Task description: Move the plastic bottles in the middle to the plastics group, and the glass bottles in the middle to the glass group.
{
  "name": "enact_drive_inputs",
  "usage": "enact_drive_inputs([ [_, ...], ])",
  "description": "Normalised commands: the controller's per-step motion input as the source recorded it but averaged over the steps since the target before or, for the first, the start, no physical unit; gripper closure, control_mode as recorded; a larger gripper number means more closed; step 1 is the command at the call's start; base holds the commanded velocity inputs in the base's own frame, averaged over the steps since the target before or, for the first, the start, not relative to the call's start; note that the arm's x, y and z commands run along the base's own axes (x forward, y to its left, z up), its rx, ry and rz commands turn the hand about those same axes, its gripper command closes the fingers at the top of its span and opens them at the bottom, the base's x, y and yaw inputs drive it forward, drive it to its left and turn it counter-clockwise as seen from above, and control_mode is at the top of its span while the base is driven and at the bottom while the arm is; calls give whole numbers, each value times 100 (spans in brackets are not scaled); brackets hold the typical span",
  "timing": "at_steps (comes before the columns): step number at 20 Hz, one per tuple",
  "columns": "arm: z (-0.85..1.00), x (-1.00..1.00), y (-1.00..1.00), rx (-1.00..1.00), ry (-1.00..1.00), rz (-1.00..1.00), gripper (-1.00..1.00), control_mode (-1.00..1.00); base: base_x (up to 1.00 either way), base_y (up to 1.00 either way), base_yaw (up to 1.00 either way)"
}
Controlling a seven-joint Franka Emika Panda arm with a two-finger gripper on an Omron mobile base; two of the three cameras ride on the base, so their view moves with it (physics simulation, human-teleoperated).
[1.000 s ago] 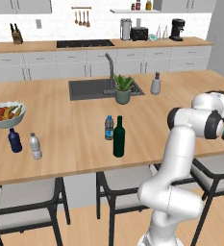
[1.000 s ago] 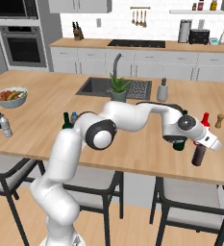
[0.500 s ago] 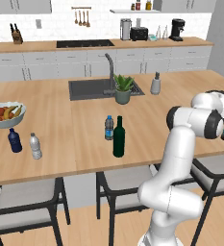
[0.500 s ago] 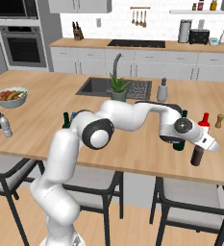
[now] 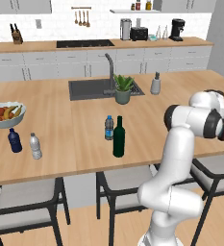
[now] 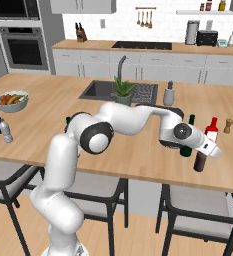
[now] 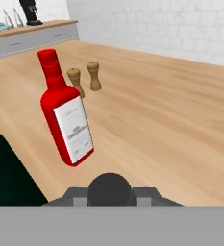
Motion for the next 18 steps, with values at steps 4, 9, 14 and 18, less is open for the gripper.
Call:
enact_drive_inputs([
  [4, 16, 0, -7, 0, -4, 0, 100, -100, 0, 0, 0],
  [9, 1, 0, -26, 0, -4, 0, 100, -100, 0, 0, 0],
  [14, 0, 0, -17, 0, 0, 0, 100, -100, 0, 0, 0],
  [18, -1, 0, 0, 0, 0, 0, 100, -100, 0, 0, 0],
])
